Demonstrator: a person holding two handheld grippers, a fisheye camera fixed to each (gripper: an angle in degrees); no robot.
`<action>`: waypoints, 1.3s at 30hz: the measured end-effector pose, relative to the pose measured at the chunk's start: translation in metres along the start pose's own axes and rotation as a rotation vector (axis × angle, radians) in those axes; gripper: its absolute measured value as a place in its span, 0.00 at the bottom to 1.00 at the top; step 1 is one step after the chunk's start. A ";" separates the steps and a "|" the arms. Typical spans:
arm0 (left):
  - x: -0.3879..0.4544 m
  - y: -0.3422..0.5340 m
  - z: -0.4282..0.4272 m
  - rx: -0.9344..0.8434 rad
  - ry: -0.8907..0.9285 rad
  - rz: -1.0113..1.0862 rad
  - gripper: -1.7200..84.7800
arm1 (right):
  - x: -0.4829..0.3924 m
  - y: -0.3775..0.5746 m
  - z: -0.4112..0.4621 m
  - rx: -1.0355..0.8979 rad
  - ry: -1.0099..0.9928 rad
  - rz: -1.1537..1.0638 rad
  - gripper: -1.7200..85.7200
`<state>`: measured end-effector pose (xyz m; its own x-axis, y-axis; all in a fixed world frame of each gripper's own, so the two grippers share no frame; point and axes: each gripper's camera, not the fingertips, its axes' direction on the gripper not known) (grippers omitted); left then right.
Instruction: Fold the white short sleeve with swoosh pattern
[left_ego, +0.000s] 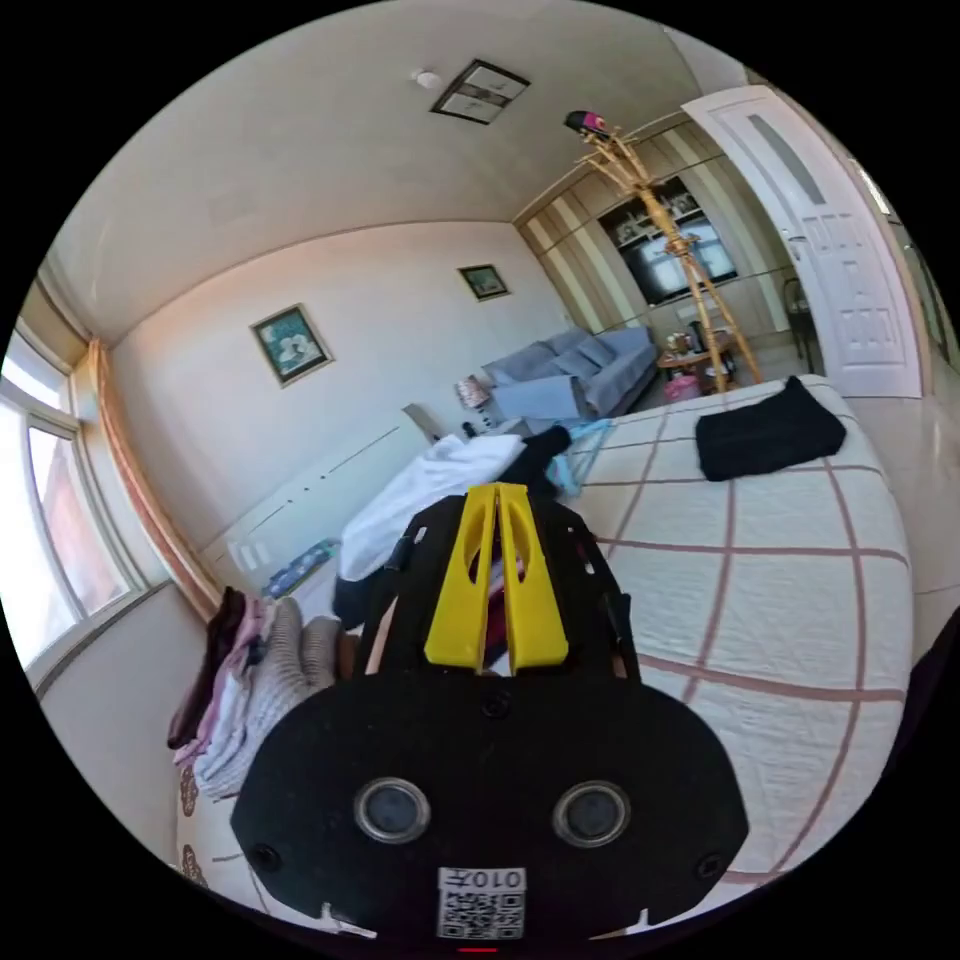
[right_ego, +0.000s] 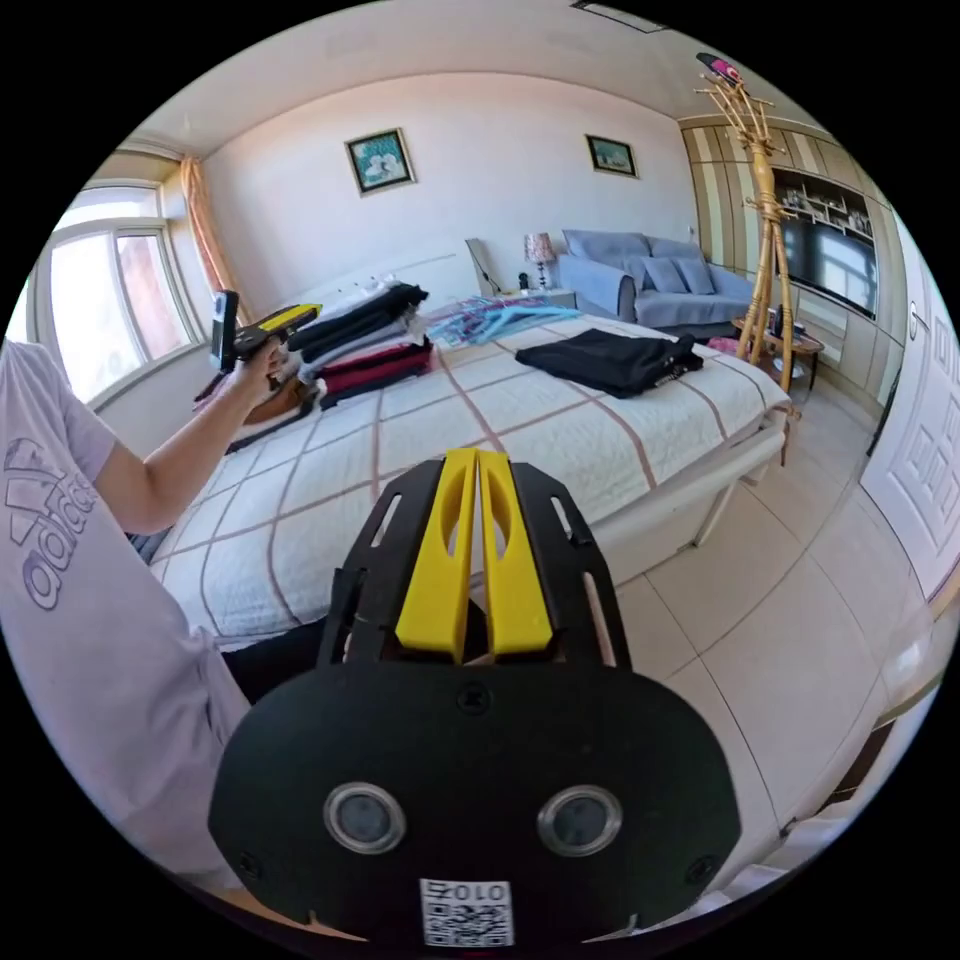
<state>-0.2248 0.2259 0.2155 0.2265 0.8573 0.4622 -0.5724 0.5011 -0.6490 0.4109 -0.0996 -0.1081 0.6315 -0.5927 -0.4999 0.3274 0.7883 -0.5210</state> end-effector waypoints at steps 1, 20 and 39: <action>-0.009 0.000 0.005 -0.009 -0.031 -0.003 0.05 | -0.008 0.007 -0.002 0.020 -0.022 -0.003 0.05; -0.158 -0.017 0.091 -0.299 0.203 -0.214 0.05 | -0.030 0.073 -0.007 0.009 -0.080 -0.034 0.05; -0.076 -0.005 -0.161 -0.041 0.887 -0.248 0.04 | -0.071 0.044 0.017 0.079 -0.200 -0.157 0.19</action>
<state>-0.1122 0.1767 0.0865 0.8699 0.4923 -0.0310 -0.4024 0.6719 -0.6218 0.3927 -0.0204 -0.0833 0.6923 -0.6704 -0.2669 0.4810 0.7045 -0.5219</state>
